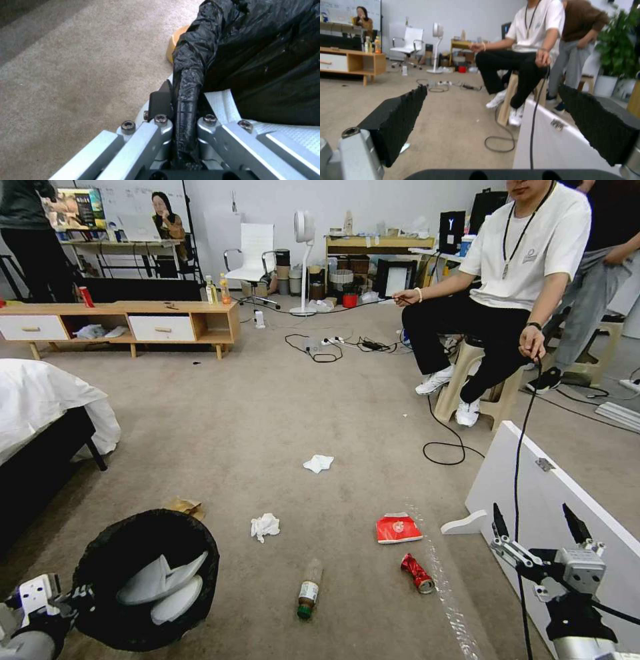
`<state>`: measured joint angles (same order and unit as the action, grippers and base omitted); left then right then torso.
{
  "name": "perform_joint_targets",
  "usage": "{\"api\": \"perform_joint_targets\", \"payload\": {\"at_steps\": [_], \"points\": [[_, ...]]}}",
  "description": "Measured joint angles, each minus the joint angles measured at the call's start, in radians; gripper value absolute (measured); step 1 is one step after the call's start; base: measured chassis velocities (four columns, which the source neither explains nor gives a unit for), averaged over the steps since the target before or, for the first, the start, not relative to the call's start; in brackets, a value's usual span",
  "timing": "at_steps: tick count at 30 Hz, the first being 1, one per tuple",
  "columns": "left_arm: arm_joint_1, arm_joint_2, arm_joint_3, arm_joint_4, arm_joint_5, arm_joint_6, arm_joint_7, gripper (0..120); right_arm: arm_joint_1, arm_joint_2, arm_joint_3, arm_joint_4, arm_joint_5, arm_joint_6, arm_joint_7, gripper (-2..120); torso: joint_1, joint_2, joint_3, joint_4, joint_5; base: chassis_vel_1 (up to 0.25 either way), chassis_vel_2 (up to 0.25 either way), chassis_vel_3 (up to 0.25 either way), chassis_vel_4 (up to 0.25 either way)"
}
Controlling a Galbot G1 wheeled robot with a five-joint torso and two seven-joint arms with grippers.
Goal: Pick up the trash bin and place the garbage on the floor into it.
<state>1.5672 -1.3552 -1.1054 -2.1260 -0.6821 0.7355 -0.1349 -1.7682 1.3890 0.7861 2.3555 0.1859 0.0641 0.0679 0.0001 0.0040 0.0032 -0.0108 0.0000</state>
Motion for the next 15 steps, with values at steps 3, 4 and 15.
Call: {"api": "perform_joint_targets", "payload": {"at_steps": [3,4,15], "points": [[-0.003,0.005,0.007,0.004,0.004,0.000,0.002,3,0.002,-0.029,-0.018,0.026,0.078,-0.092,0.038,100,0.000,0.000,0.000,0.0000,0.0000,0.000,0.000,0.000,0.000],[-0.003,0.006,0.009,0.004,0.004,0.000,0.001,3,0.003,-0.034,-0.022,0.031,0.096,-0.108,0.046,100,0.000,0.000,0.000,0.0000,0.0000,0.000,0.000,0.000,0.000],[-0.004,-0.006,0.024,0.006,0.035,0.000,0.003,3,0.035,-0.140,-0.163,0.081,0.404,-0.309,0.196,100,0.000,0.000,0.000,0.0002,0.0000,0.000,0.000,0.000,0.000]]}}
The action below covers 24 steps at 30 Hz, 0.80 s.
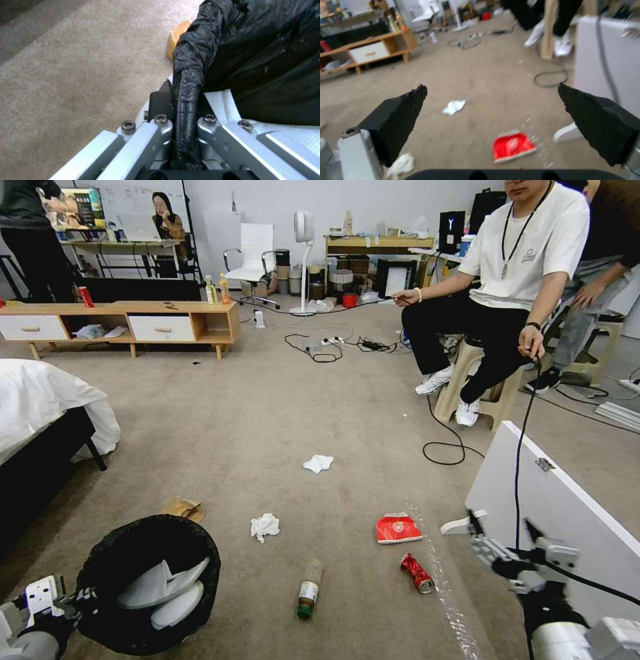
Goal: Pick up the trash bin and place the garbage on the floor into it.
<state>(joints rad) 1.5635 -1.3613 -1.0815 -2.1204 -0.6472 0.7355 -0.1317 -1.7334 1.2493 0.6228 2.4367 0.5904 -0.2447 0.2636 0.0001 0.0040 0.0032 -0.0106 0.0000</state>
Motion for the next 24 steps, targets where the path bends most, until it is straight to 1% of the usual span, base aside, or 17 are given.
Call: {"api": "perform_joint_targets", "payload": {"at_steps": [5,7,8,10,11,12,13,15,16,17,21,24], "points": [[0.000,-0.011,0.006,-0.002,0.011,0.000,0.001,3,-0.007,-0.009,-0.024,0.004,-0.012,-0.004,0.005,100,0.000,0.000,0.000,0.0000,0.0000,0.000,0.000,0.000,0.000],[0.000,-0.030,0.020,-0.009,0.034,0.000,0.006,3,-0.028,-0.035,-0.058,0.019,-0.040,-0.006,0.003,100,0.000,0.000,0.000,-0.0005,-0.0001,0.000,0.000,0.000,0.000],[0.000,-0.030,0.020,-0.009,0.034,0.000,0.006,3,-0.028,-0.035,-0.058,0.019,-0.040,-0.006,0.003,100,0.000,0.000,0.000,-0.0005,-0.0001,0.000,0.000,0.000,0.000],[0.000,-0.042,0.026,-0.015,0.050,0.000,0.011,3,-0.045,-0.101,-0.094,0.012,-0.051,-0.007,-0.006,100,0.000,0.000,0.000,-0.0003,0.0000,0.000,0.000,0.000,0.000],[0.000,-0.042,0.026,-0.015,0.050,0.000,0.011,3,-0.045,-0.101,-0.094,0.012,-0.051,-0.007,-0.006,100,0.000,0.000,0.000,-0.0003,0.0000,0.000,0.000,0.000,0.000],[0.002,-0.050,0.026,-0.018,0.058,0.000,0.012,3,-0.057,-0.168,-0.119,-0.006,-0.049,-0.004,-0.016,100,0.000,0.000,0.000,-0.0001,0.0000,0.000,0.000,0.000,0.000],[0.003,-0.055,0.026,-0.019,0.062,0.000,0.013,3,-0.060,-0.192,-0.129,-0.016,-0.049,-0.002,-0.021,100,0.000,0.000,0.000,-0.0001,0.0000,0.000,0.000,0.000,0.000],[0.003,-0.055,0.026,-0.019,0.062,0.000,0.013,3,-0.060,-0.192,-0.129,-0.016,-0.049,-0.002,-0.021,100,0.000,0.000,0.000,-0.0001,0.0000,0.000,0.000,0.000,0.000],[0.006,-0.066,0.025,-0.023,0.070,0.000,0.015,3,-0.058,-0.233,-0.149,-0.042,-0.048,0.000,-0.025,100,0.000,0.000,0.000,-0.0003,0.0000,0.000,0.000,0.000,0.000],[0.006,-0.071,0.025,-0.024,0.074,0.000,0.017,3,-0.050,-0.245,-0.159,-0.067,-0.047,0.001,-0.023,100,0.000,0.000,0.000,-0.0001,-0.0002,0.000,0.000,0.000,0.000],[0.008,-0.078,0.023,-0.027,0.080,0.000,0.021,3,-0.021,-0.252,-0.175,-0.107,-0.033,-0.001,-0.008,100,0.000,0.000,0.000,-0.0003,0.0002,0.000,0.000,0.000,0.000],[0.009,-0.081,0.020,-0.030,0.084,0.000,0.023,3,0.042,-0.254,-0.196,-0.159,0.031,-0.032,0.031,100,0.000,0.000,0.000,-0.0002,0.0001,0.000,0.000,0.000,0.000]]}}
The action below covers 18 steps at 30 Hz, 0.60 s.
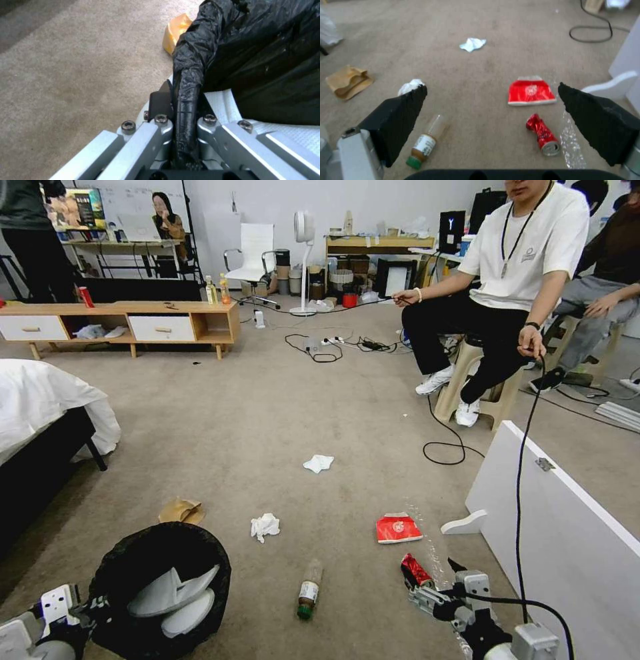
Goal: Pick up the trash bin and place the garbage on the floor into it.
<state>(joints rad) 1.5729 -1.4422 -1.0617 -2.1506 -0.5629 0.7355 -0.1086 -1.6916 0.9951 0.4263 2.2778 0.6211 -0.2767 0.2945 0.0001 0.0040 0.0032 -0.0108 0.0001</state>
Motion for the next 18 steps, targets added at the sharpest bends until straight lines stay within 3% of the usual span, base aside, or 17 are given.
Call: {"api": "perform_joint_targets", "payload": {"at_steps": [8,10,18], "points": [[-0.001,-0.005,-0.001,0.002,0.005,0.000,0.001,3,0.073,-0.014,-0.054,-0.054,0.145,-0.052,0.093,100,0.000,0.000,0.000,-0.0001,-0.0001,0.000,0.000,0.000,0.000],[-0.002,-0.010,0.000,0.005,0.013,0.000,0.002,3,0.130,-0.013,-0.092,-0.086,0.233,-0.084,0.138,100,0.000,0.000,0.000,-0.0001,-0.0002,0.000,0.000,0.000,0.000],[-0.001,-0.015,-0.008,0.005,0.019,0.000,0.004,3,0.264,-0.005,-0.161,-0.169,0.371,-0.129,0.201,100,0.000,0.000,0.000,0.0000,-0.0002,0.000,0.000,0.000,0.000]]}}
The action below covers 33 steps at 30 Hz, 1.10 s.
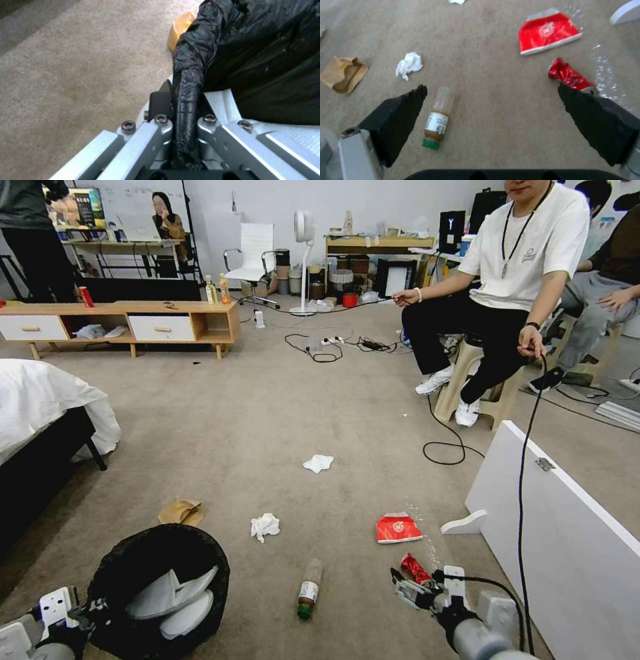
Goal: Pick up the trash bin and place the garbage on the floor into it.
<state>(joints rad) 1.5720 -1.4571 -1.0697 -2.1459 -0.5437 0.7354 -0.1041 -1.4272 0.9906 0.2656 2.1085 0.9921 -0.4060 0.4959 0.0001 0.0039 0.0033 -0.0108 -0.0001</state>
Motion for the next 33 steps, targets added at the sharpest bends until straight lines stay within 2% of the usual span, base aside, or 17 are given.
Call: {"api": "perform_joint_targets", "payload": {"at_steps": [9,18,20,27,33], "points": [[0.002,-0.018,-0.011,-0.002,0.011,0.000,0.002,3,0.124,0.035,-0.108,-0.142,0.059,-0.017,0.029,100,0.000,0.000,0.000,0.0000,0.0000,0.000,0.000,0.000,0.000],[-0.003,-0.030,-0.018,0.003,0.023,0.000,0.004,3,0.236,0.112,-0.192,-0.256,0.108,-0.023,0.060,100,0.000,0.000,0.000,0.0000,0.0001,0.000,0.000,0.000,0.000],[-0.005,-0.032,-0.022,0.010,0.029,0.000,0.004,3,0.276,0.152,-0.219,-0.300,0.129,-0.024,0.065,100,0.000,0.000,0.000,0.0001,0.0002,0.000,0.000,0.000,0.000],[-0.007,-0.033,-0.027,0.018,0.032,0.000,0.005,3,0.304,0.191,-0.247,-0.340,0.141,-0.024,0.064,100,0.000,0.000,0.000,-0.0003,-0.0002,0.000,0.000,0.000,0.000],[-0.007,-0.030,-0.037,0.019,0.031,0.000,0.006,3,0.351,0.256,-0.275,-0.416,0.146,-0.024,0.063,100,0.000,0.000,0.000,0.0002,0.0000,0.000,0.000,0.000,0.000]]}}
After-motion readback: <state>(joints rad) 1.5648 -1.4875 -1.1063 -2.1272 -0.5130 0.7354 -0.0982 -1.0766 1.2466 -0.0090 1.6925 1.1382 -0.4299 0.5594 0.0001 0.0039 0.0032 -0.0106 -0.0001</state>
